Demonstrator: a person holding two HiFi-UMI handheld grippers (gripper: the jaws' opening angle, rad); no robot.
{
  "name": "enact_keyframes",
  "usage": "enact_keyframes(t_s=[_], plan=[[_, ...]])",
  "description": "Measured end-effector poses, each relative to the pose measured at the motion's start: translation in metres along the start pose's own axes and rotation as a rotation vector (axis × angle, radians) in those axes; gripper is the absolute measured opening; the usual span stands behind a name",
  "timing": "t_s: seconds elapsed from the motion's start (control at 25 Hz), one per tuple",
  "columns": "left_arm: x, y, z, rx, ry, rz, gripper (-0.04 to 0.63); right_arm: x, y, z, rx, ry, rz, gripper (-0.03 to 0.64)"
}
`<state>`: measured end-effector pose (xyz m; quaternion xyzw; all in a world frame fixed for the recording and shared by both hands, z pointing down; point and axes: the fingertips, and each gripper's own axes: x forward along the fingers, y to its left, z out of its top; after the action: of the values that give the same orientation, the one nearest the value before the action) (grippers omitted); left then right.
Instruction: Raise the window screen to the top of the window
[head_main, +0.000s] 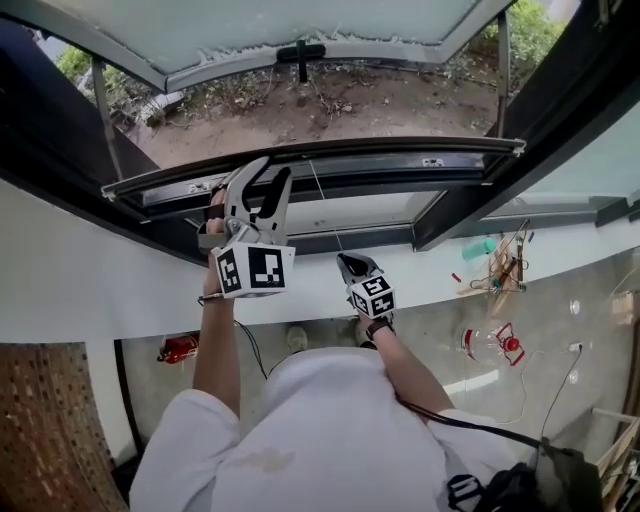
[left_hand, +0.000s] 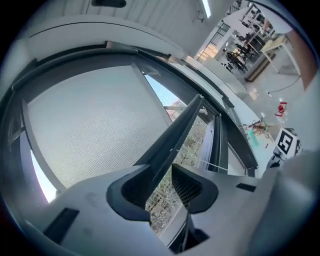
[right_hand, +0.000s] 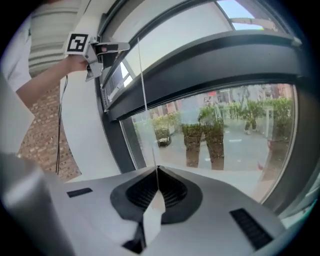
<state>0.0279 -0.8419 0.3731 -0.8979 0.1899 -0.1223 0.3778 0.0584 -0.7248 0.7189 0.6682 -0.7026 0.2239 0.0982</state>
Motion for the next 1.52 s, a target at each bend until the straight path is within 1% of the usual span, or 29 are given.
enact_keyframes(t_s=[0.08,0.16,0.2,0.32,0.4,0.52,0.6,0.64,0.72,0.8,0.84,0.96,1.04,1.12,1.16,1.24,1.36,1.52], plan=[[-0.001,0.002,0.001,-0.023,0.001,0.001,0.107,-0.003,0.001,0.001,-0.052,-0.033,-0.017,0.000],[-0.003,0.004,0.000,-0.052,0.006,0.009,0.107,-0.006,0.003,0.001,-0.072,-0.051,-0.023,0.000],[-0.004,0.006,0.000,-0.094,0.003,0.020,0.107,-0.006,0.004,0.001,-0.075,-0.056,-0.023,0.000],[-0.007,0.013,0.005,-0.290,-0.029,0.051,0.107,-0.008,0.003,0.004,-0.090,-0.076,-0.021,0.000],[-0.009,0.017,0.007,-0.408,-0.052,0.069,0.107,-0.007,0.004,0.005,-0.106,-0.089,-0.021,0.000],[-0.014,0.006,0.001,-0.563,-0.057,0.088,0.107,-0.016,0.010,-0.003,-0.161,-0.089,-0.029,0.000],[-0.018,-0.003,-0.006,-0.653,-0.047,0.075,0.107,-0.019,0.015,-0.002,-0.222,-0.086,-0.038,0.000],[-0.021,-0.006,-0.012,-0.692,-0.037,0.069,0.107,-0.017,0.018,0.000,-0.234,-0.086,-0.040,0.000],[-0.026,-0.008,-0.023,-0.761,-0.021,0.074,0.107,-0.010,0.020,0.005,-0.225,-0.092,-0.041,0.000],[-0.029,-0.009,-0.031,-0.824,-0.015,0.096,0.107,-0.006,0.019,0.007,-0.226,-0.094,-0.042,0.000],[-0.030,-0.010,-0.034,-0.845,-0.009,0.104,0.106,-0.004,0.018,0.007,-0.228,-0.094,-0.044,0.000],[-0.031,-0.017,-0.040,-0.863,0.009,0.102,0.091,-0.002,0.018,0.009,-0.222,-0.101,-0.047,0.000],[-0.032,-0.019,-0.041,-0.887,0.002,0.108,0.075,-0.001,0.017,0.010,-0.223,-0.101,-0.048,0.000],[-0.033,-0.020,-0.039,-0.917,-0.014,0.115,0.019,-0.002,0.015,0.008,-0.222,-0.092,-0.045,0.000],[-0.034,-0.021,-0.039,-0.932,-0.021,0.114,0.002,-0.003,0.014,0.007,-0.222,-0.089,-0.045,0.000],[-0.034,-0.023,-0.039,-0.950,-0.031,0.113,0.002,-0.004,0.014,0.008,-0.221,-0.089,-0.047,0.000],[-0.033,-0.025,-0.039,-0.945,-0.040,0.116,0.002,-0.003,0.013,0.014,-0.225,-0.100,-0.044,0.000],[-0.032,-0.026,-0.039,-0.917,-0.043,0.112,0.002,-0.003,0.014,0.023,-0.223,-0.125,-0.048,0.000]])
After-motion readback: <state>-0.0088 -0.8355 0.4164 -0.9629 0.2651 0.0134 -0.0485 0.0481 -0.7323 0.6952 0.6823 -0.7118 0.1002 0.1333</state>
